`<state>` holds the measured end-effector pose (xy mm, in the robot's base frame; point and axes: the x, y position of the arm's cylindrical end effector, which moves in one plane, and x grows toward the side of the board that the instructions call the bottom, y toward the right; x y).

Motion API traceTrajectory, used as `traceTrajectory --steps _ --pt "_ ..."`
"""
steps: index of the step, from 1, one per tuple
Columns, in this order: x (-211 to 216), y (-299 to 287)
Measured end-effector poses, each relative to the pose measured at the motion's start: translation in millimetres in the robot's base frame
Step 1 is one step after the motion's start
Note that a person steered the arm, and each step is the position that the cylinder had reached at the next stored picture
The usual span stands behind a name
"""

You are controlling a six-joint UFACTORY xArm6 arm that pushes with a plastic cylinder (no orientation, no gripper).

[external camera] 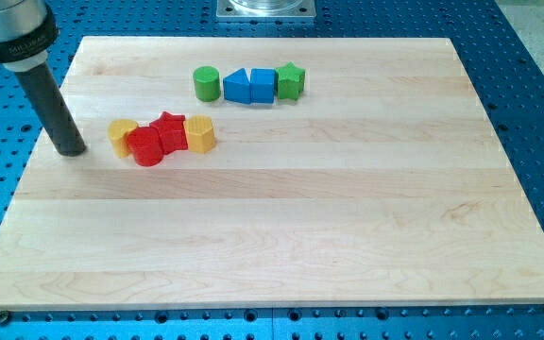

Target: Nudge the green circle into the triangle

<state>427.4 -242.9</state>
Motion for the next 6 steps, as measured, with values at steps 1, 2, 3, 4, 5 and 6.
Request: traceTrajectory --steps 1,2,3,4,5,6 --pt "-15.3 16.1" --pt "-16.6 60.2" --pt "-27.7 77.9" --pt "-77.8 55.2" --pt "-117.4 78.0" --pt "-109.8 125.1"
